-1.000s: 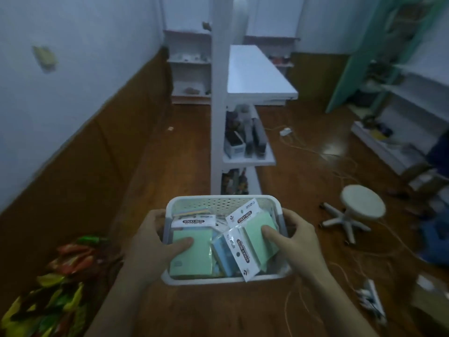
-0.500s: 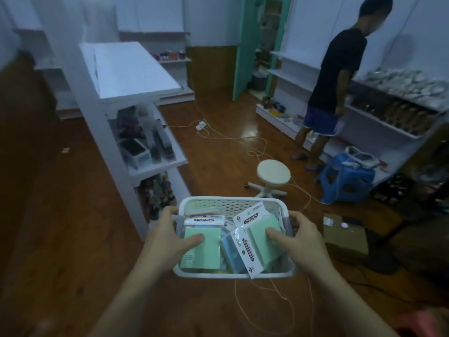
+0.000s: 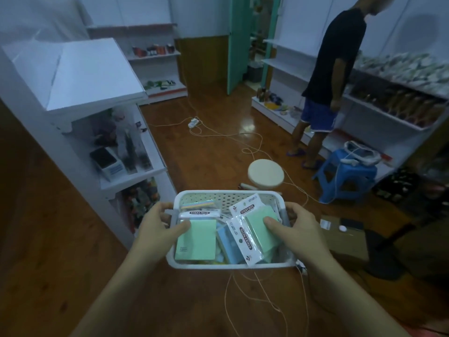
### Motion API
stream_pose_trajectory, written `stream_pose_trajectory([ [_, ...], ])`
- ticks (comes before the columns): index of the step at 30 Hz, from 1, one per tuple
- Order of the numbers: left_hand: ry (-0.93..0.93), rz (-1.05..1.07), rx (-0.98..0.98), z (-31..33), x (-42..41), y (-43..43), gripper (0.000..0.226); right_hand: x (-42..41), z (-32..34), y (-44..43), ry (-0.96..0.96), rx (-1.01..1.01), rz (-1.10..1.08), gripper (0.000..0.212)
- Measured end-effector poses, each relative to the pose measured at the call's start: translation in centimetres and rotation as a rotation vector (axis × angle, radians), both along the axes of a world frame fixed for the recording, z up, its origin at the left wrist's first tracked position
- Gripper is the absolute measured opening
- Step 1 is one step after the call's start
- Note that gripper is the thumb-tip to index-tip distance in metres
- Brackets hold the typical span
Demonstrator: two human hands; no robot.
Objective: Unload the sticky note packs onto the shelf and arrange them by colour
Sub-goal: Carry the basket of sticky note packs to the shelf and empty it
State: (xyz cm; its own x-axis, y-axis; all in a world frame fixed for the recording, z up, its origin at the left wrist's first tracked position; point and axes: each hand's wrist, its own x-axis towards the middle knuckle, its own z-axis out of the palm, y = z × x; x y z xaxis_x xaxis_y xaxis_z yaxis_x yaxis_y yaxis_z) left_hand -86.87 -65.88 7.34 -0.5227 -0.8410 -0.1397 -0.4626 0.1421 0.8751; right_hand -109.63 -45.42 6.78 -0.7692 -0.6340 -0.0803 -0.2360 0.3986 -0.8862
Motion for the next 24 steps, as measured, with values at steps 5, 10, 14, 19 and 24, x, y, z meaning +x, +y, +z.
stream_pose_trajectory([
  [5, -0.079, -0.02, -0.04, -0.2, -2.7, -4.6, 0.035, -3.6, -0.6, -3.8, 0.032, 0.022, 0.022, 0.044],
  [10, -0.114, -0.033, -0.083, -1.0, -5.3, -10.5, 0.028, -7.1, -1.0, -9.6, 0.056, 0.036, 0.035, 0.04],
  [14, -0.065, -0.018, -0.079, -1.3, -8.2, -16.5, 0.031, -9.8, -0.4, -15.1, 0.128, 0.058, 0.045, 0.038],
  [19, -0.001, -0.056, -0.065, 0.2, -12.1, -23.6, 0.033, -13.3, 1.9, -21.8, 0.206, 0.097, 0.057, 0.041],
  [24, 0.026, -0.04, -0.104, 2.0, -15.9, -28.9, 0.031, -17.0, 3.7, -27.5, 0.244, 0.118, 0.075, 0.041],
])
